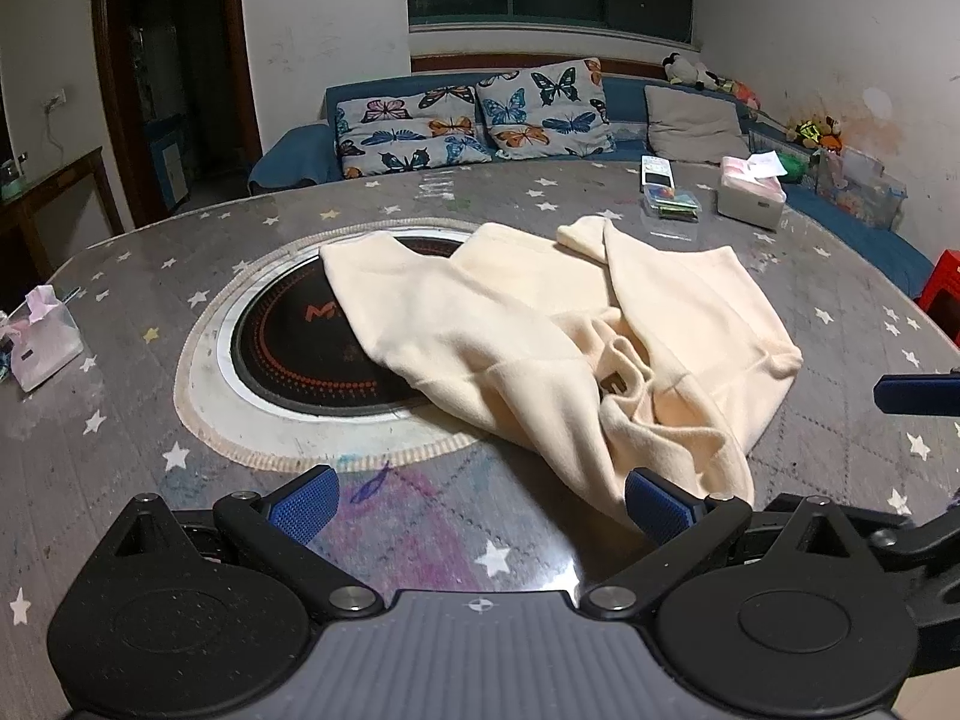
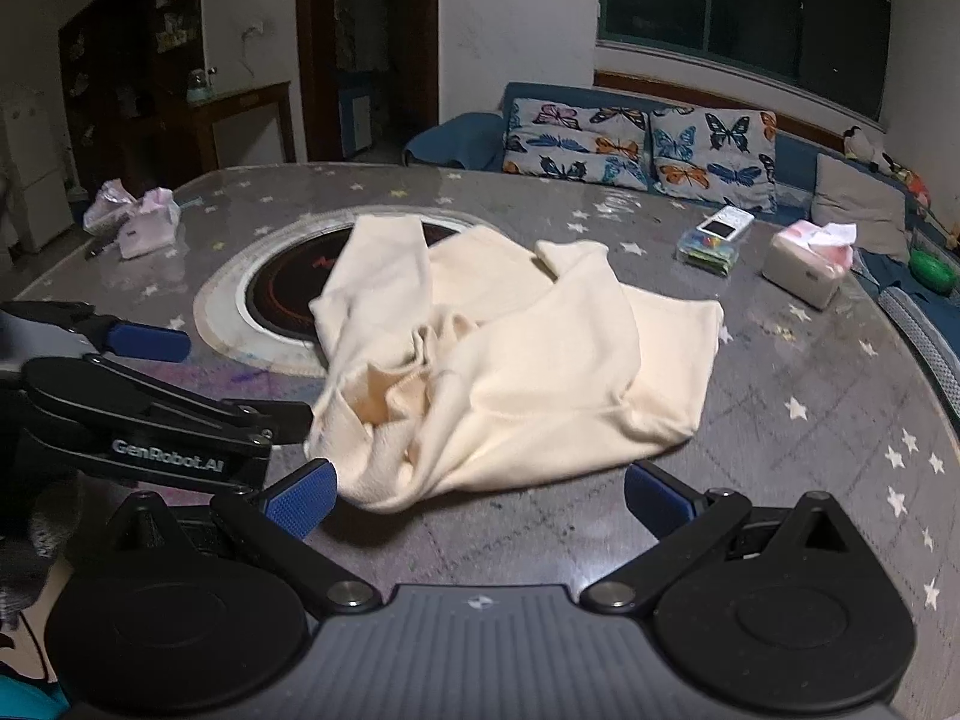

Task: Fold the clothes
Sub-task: 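Move both open tools over the crumpled cream sweatshirt, then lower the right tool onto the sweatshirt edge and close on it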

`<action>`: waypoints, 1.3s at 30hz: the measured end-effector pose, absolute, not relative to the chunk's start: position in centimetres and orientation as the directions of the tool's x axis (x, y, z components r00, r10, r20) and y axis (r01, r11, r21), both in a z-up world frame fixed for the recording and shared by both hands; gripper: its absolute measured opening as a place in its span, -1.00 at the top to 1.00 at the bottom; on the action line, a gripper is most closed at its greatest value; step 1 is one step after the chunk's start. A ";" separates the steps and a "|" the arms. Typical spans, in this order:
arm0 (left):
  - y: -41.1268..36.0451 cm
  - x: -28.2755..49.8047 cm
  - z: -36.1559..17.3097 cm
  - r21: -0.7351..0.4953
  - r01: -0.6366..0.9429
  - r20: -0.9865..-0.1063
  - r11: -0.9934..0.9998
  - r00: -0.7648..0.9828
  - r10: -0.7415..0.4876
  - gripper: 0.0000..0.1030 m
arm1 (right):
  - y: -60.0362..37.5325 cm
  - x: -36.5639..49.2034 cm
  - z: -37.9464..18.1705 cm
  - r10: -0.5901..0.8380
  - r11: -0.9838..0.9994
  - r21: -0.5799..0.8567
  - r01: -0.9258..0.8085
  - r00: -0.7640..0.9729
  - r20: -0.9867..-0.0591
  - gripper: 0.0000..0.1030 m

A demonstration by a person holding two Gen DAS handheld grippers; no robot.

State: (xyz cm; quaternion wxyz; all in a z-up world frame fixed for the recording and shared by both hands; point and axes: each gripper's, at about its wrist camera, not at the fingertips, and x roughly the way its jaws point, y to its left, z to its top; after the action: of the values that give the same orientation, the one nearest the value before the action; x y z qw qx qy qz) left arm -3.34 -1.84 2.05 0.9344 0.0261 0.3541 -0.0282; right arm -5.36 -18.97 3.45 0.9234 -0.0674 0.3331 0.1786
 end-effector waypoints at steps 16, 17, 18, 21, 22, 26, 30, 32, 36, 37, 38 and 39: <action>-0.6 -1.3 2.7 0.047 0.051 -0.654 0.998 0.756 -0.007 -1.00 | -19.8 -1.9 6.0 0.314 0.921 0.003 -0.389 0.738 -0.597 -1.00; -0.5 -1.0 2.7 0.049 0.049 -0.653 0.998 0.757 -0.005 -1.00 | -20.0 -1.4 6.0 0.308 0.924 0.004 -0.382 0.739 -0.598 -1.00; -0.4 -0.8 2.7 0.049 0.047 -0.652 0.998 0.758 -0.003 -1.00 | -20.1 -1.0 6.0 0.303 0.927 0.004 -0.376 0.741 -0.600 -1.00; -0.1 -0.1 2.9 0.050 0.042 -0.649 0.998 0.761 0.000 -1.00 | -20.8 0.6 6.0 0.286 0.940 0.025 -0.341 0.746 -0.602 -1.00; -0.1 0.1 2.9 0.051 0.041 -0.648 0.998 0.762 0.002 -1.00 | -21.0 1.2 6.0 0.281 0.944 0.035 -0.328 0.745 -0.605 -0.99; 0.2 1.2 3.0 0.055 0.039 -0.647 0.998 0.763 0.006 -1.00 | -21.4 3.4 5.7 0.265 0.951 0.039 -0.306 0.744 -0.613 -0.93; 0.5 2.2 2.9 0.054 0.032 -0.647 0.998 0.763 0.011 -1.00 | -21.5 6.0 5.1 0.252 0.956 0.046 -0.288 0.735 -0.629 -0.85; 0.7 2.6 3.0 0.054 0.028 -0.646 0.998 0.763 0.014 -1.00 | -21.6 7.3 4.8 0.248 0.959 0.053 -0.279 0.731 -0.636 -0.75; 0.9 3.5 2.9 0.053 0.023 -0.650 0.998 0.760 0.017 -1.00 | -21.4 9.8 4.2 0.239 0.962 0.059 -0.266 0.722 -0.649 -0.63; 1.0 3.7 2.8 0.052 0.021 -0.651 0.998 0.759 0.018 -1.00 | -21.3 10.6 4.0 0.244 0.961 0.064 -0.269 0.718 -0.652 -0.59; 1.0 3.9 2.8 0.051 0.020 -0.653 0.998 0.757 0.018 -1.00 | -21.1 11.2 3.8 0.246 0.960 0.066 -0.270 0.715 -0.654 -0.57; 1.0 4.1 2.7 0.050 0.020 -0.656 0.999 0.754 0.017 -1.00 | -20.9 11.9 3.7 0.248 0.960 0.068 -0.271 0.713 -0.656 -0.55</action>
State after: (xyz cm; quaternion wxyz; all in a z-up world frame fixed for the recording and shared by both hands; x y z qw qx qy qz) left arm 4.05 1.04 2.65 0.9362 0.0269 0.3504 -0.0008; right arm 11.87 -20.93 3.66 0.9252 -0.0165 0.3522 0.1404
